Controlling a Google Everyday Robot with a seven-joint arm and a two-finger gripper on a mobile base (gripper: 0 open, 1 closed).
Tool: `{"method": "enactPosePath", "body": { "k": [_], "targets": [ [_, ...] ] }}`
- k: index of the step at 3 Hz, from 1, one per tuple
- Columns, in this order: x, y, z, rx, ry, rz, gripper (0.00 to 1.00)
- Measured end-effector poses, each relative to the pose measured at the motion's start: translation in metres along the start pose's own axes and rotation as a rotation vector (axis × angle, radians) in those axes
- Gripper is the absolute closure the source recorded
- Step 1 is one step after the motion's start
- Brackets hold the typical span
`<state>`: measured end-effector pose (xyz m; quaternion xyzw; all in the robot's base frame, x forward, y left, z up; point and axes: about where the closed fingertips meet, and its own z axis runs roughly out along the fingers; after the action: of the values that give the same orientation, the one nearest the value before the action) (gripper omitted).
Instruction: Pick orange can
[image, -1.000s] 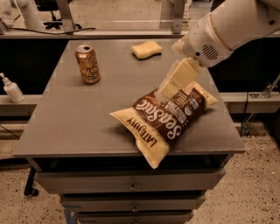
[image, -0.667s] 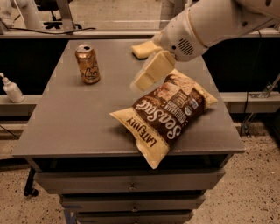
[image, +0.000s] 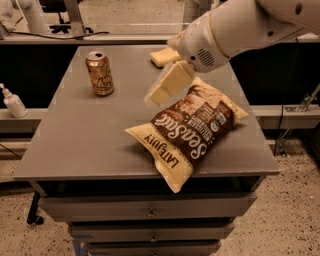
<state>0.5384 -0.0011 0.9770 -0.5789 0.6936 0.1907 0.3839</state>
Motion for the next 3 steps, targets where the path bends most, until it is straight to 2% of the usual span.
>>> {"method": "enactPosePath", "body": {
  "k": [2, 3],
  "targets": [
    [-0.025, -0.025, 0.089, 0.021, -0.086, -0.198, 0.0],
    [-0.027, -0.038, 0.127, 0.033, -0.091, -0.229, 0.0]
  ]
}}
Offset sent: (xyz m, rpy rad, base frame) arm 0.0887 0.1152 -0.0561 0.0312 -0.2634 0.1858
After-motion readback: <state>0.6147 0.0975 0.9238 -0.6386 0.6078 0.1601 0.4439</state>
